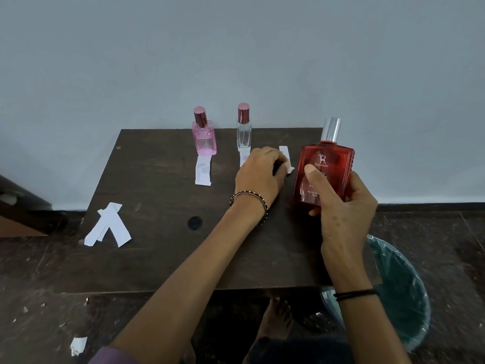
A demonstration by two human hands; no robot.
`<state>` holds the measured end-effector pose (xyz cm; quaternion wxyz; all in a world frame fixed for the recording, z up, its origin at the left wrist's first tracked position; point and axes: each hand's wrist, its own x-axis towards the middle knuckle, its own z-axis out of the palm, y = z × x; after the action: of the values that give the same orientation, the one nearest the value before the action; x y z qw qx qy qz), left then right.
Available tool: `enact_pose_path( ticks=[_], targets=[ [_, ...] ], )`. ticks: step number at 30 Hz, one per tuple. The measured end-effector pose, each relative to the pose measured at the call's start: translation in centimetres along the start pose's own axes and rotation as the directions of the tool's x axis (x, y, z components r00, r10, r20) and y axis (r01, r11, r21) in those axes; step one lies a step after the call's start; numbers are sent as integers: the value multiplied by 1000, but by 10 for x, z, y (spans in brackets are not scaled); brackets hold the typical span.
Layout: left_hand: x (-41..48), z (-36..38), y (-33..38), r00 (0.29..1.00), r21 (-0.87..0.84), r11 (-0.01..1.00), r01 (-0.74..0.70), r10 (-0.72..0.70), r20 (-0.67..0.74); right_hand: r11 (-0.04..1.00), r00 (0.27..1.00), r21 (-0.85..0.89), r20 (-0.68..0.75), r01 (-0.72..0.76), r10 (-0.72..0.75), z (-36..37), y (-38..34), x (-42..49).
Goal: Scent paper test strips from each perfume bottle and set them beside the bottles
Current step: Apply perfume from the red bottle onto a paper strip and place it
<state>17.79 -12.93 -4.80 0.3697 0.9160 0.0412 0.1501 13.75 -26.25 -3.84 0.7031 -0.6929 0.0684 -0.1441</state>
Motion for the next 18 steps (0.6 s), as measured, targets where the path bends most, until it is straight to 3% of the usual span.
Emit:
enact_pose_path(
  ticks=[8,18],
  targets=[
    [0,-7,-6,992,34,998,-62,58,111,1000,999,-26,33,15,-14,-1,4,2],
    [1,-15,-9,986,17,998,-56,53,157,990,982,-130,187,55,-30,11,1,20]
  ],
)
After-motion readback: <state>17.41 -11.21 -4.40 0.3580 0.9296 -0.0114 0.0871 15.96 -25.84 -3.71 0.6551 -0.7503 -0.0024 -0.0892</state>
